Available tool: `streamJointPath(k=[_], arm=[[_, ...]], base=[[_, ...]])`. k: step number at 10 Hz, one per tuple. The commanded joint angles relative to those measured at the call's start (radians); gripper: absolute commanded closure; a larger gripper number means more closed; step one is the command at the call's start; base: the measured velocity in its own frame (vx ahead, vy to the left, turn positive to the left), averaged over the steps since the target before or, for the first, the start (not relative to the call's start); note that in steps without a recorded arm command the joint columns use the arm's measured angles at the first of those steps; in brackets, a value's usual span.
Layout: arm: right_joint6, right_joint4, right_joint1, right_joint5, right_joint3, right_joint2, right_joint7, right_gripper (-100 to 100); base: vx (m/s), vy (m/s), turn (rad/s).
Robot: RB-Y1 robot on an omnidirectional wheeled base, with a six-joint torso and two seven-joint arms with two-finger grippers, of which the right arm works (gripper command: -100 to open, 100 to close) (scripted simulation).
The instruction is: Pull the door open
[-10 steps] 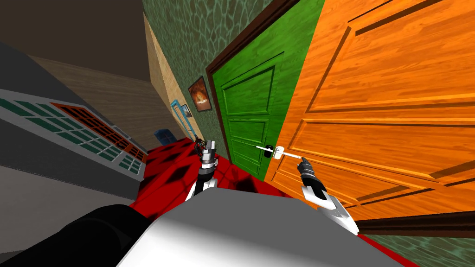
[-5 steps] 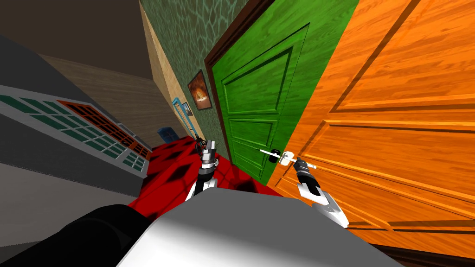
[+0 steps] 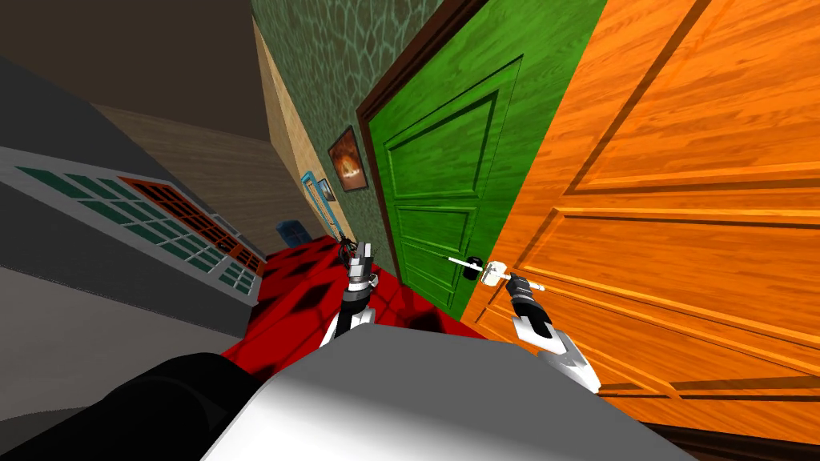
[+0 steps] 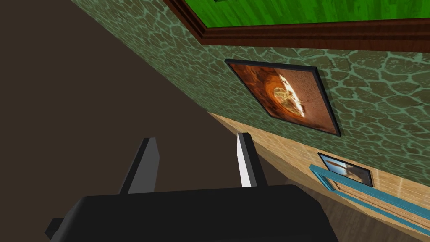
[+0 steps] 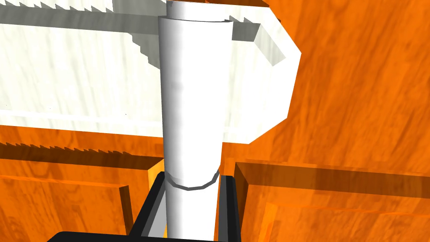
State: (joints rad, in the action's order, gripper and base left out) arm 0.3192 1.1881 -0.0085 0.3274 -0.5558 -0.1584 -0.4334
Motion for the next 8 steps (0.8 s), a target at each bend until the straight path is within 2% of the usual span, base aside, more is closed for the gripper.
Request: streamJointPath(k=[1,4,7,8], arm=[[-0.001,-0.004,0.018,-0.004,-0.012,-0.02,-0.007,100],[0.003,-0.007,0.029,-0.006,0.0,-0.037,-0.021,100],[0.013,-0.011,0.032,-0.007,0.038,-0.052,-0.042,100],[0.019,-0.012,0.031,-0.007,0.061,-0.058,-0.053,100]], base=[[-0.137,-0.026,0.006],[-0.206,0.001,0.036],[-0.205,0.002,0.105],[-0.229,-0.037,0.149]])
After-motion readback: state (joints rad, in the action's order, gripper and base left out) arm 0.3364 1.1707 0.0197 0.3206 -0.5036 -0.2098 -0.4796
